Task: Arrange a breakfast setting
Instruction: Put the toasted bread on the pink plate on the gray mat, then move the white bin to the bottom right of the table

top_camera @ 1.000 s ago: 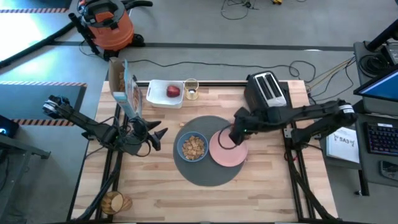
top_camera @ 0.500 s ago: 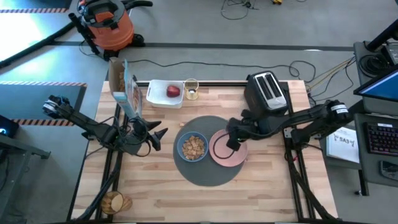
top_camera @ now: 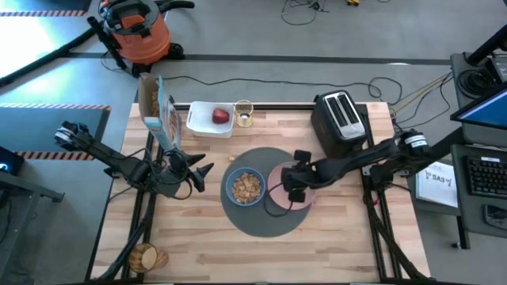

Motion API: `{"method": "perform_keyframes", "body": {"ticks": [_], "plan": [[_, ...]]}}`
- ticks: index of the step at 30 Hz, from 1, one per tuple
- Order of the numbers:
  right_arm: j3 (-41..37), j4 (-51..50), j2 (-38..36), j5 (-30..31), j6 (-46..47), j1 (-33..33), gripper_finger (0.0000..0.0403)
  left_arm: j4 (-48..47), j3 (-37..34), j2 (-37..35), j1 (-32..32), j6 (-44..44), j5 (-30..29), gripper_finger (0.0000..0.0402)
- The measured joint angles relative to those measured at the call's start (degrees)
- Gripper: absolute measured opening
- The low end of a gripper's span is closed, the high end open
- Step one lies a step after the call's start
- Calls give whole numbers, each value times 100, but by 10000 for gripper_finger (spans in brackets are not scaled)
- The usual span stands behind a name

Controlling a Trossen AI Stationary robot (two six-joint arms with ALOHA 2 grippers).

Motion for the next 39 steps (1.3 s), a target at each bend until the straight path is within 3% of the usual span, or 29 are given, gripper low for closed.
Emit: {"method": "perform_keyframes", "body": {"ticks": [11,27,31,39], "plan": [[409,-136,329,-741,63,38,13,11,-1,0,2,-2,141,232],[846,-717,344,-714,467,37,15,9,-2,0,0,-17,151,232],[815,-738,357,-710,592,24,38,9,-1,0,2,-17,151,232],[802,-778,355,-705,610,24,122,4,-2,0,0,-17,151,232]]}}
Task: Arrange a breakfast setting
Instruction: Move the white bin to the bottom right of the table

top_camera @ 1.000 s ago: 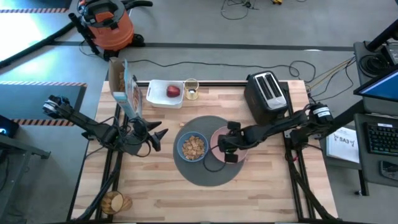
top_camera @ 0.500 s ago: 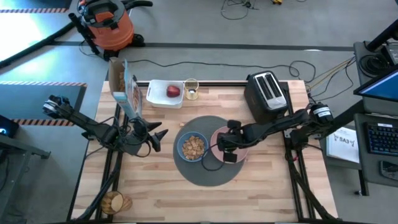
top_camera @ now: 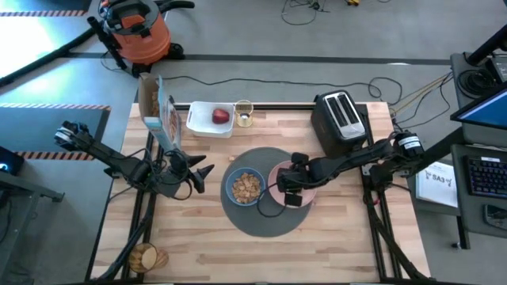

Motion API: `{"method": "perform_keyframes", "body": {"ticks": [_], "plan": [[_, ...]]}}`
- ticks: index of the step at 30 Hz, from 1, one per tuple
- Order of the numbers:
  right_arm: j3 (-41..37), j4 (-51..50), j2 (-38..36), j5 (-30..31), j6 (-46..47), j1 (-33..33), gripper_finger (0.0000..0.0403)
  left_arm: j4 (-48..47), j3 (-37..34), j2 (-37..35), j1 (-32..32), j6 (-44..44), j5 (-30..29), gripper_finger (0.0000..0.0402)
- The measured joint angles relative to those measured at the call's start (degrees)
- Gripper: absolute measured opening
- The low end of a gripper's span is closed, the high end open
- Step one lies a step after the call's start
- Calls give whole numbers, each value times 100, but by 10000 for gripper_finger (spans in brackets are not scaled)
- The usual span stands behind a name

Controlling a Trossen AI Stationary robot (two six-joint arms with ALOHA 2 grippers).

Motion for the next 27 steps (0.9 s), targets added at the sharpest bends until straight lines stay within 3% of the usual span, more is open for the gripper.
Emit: {"method": "perform_keyframes", "body": {"ticks": [6,11,17,23,27], "plan": [[80,-236,-53,0,135,-2,147,5,1,0,2,-4,2,232],[319,-220,-153,19,-12,-13,141,103,2,2,0,-19,303,232],[555,-206,-287,476,-536,-205,131,459,2,142,83,-341,500,232],[622,-165,-366,614,-870,-700,132,1397,50,439,492,421,1341,232],[638,-156,-367,619,-1146,-992,130,1058,525,777,724,819,1704,232]]}}
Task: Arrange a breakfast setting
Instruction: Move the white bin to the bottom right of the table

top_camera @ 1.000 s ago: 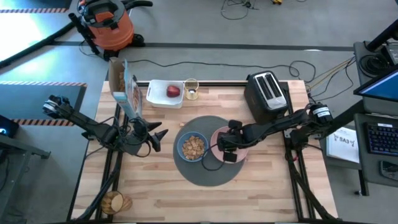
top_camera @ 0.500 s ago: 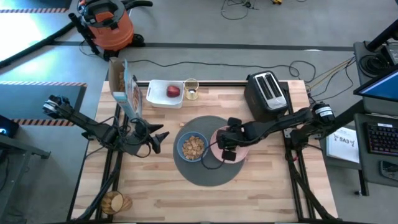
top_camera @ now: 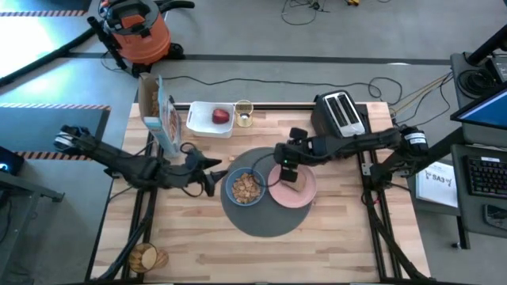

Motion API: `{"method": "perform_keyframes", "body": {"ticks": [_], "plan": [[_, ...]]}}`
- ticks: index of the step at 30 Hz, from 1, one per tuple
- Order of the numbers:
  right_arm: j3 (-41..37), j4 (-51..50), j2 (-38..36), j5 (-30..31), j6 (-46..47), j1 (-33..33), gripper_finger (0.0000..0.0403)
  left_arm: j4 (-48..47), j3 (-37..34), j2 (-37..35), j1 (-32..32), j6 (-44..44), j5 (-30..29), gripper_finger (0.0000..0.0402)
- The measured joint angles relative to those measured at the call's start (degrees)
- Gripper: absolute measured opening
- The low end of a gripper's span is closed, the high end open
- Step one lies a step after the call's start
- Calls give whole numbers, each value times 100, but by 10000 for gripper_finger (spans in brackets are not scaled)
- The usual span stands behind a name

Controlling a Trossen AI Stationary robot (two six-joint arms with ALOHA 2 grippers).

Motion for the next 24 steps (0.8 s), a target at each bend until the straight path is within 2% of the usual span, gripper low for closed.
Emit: {"method": "perform_keyframes", "body": {"ticks": [4,9,13,16,19,24], "plan": [[11,-4,-2,-10,-426,-221,131,-1062,858,552,204,303,27,232],[82,9,-2,-9,-857,-479,135,-3173,2041,1376,559,388,-53,232],[103,123,-4,-9,-1110,-675,130,-4520,2605,1917,1005,442,65,232],[94,263,-4,-11,-1237,-819,128,-4552,2671,2115,1345,1227,346,232],[89,328,-4,-11,-1293,-945,128,-4273,2634,2251,1758,2213,870,232],[30,330,-4,-11,-1274,-1094,128,-3932,2572,2447,2723,3231,1444,232]]}}
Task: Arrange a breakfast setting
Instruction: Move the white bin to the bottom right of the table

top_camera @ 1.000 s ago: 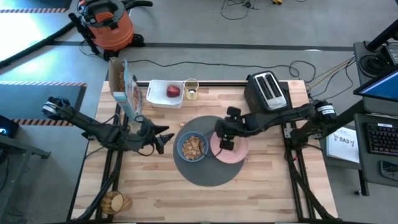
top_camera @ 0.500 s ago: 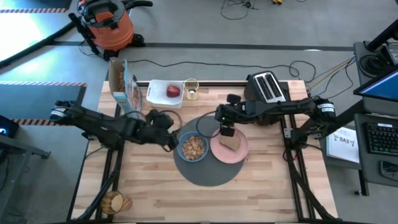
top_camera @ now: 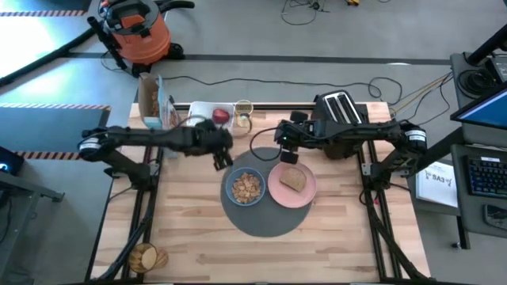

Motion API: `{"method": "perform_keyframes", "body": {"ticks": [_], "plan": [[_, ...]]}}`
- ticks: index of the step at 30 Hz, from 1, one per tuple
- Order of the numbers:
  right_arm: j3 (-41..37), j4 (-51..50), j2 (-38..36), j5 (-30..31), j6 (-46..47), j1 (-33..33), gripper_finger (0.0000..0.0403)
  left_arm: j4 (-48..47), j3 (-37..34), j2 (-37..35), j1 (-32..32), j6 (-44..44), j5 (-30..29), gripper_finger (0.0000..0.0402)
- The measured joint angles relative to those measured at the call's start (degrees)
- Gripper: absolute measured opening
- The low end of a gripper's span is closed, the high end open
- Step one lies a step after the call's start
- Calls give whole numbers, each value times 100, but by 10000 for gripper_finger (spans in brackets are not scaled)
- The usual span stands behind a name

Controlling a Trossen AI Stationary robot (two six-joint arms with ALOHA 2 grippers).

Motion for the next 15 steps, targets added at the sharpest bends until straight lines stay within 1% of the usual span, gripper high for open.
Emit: {"method": "perform_keyframes", "body": {"ticks": [3,8,10,13,15], "plan": [[-55,15,0,0,7,-38,128,311,0,110,595,417,135,232],[-184,37,2,-2,3,-54,128,819,-2,276,1455,767,1038,232],[-225,39,2,-2,3,-54,128,914,-2,365,1678,783,1197,232],[-281,68,2,-2,2,-54,128,929,-4,516,1894,859,1223,232],[-299,91,2,-2,11,-54,128,986,-5,644,1970,902,1433,232]]}}
